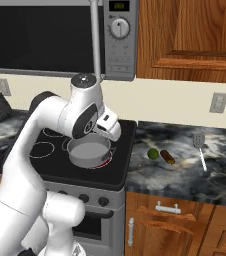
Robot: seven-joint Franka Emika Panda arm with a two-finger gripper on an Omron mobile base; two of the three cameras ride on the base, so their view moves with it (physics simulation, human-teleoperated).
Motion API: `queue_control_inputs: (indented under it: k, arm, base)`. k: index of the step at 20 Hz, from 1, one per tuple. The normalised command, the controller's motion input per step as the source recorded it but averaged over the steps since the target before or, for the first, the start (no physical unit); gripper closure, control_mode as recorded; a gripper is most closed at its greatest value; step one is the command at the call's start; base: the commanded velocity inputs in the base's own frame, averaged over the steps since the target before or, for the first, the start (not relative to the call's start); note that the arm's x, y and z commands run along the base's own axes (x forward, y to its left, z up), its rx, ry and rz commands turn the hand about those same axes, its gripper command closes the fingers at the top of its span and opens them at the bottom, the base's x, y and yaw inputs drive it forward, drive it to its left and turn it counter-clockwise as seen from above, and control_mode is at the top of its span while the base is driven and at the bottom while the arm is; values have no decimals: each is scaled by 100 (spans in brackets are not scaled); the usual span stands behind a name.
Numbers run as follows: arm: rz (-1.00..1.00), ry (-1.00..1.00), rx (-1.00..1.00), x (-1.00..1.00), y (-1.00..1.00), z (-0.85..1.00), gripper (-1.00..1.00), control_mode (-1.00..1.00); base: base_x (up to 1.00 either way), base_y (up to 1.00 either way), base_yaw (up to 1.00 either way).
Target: Put the sweet potato and lime in the pot. Retrieve the spatula and lightly stir the vegetables in the pot.
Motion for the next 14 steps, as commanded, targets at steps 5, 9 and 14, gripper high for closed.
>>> queue_control_inputs:
  k: [5, 9, 14]
  arm:
    - [-27, 18, 19, 1, -100, -21, -100, -100]
    - [-22, 20, 11, 7, -100, -21, -100, -100]
    - [-12, 23, 2, 18, -92, -21, -100, -100]
  base:
    - [0, 0, 0]
    - [0, 0, 0]
    - [0, 0, 0]
